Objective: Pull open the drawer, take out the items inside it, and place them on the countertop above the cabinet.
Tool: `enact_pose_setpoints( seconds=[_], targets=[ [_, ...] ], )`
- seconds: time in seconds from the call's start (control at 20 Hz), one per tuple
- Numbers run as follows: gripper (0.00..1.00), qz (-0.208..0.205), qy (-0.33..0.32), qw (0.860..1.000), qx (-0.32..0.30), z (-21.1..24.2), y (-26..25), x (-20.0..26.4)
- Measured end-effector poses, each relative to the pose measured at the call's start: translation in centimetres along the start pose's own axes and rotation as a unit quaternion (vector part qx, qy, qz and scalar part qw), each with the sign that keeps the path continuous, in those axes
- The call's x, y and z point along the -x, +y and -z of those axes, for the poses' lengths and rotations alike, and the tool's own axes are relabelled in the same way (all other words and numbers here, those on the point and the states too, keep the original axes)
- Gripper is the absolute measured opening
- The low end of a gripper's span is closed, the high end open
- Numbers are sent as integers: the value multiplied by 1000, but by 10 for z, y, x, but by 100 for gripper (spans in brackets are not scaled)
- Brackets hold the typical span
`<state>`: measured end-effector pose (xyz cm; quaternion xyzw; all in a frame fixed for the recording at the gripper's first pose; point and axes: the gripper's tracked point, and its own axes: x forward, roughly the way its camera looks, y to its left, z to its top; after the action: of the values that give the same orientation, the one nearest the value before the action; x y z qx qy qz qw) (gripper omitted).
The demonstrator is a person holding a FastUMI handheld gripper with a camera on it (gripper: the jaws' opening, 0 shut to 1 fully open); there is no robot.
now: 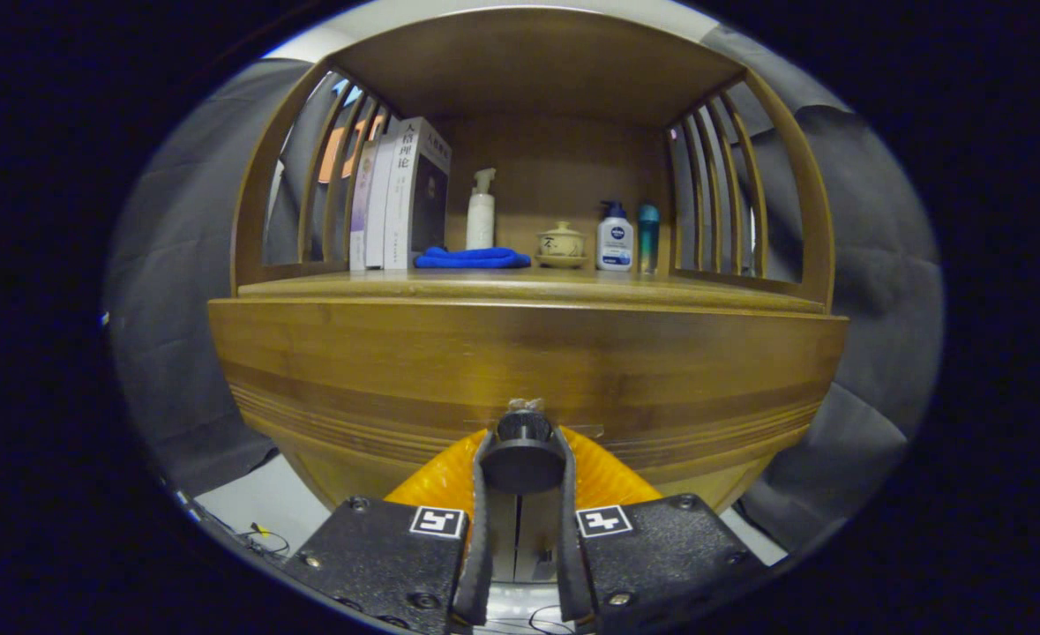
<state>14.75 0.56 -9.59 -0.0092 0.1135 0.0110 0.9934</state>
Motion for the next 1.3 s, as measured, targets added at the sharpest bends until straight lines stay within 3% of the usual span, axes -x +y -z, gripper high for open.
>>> enact_pose_setpoints(
  seconds=[1.3],
  targets=[
    [33, -18, 7, 1000, 14, 46, 0, 121]
  ],
)
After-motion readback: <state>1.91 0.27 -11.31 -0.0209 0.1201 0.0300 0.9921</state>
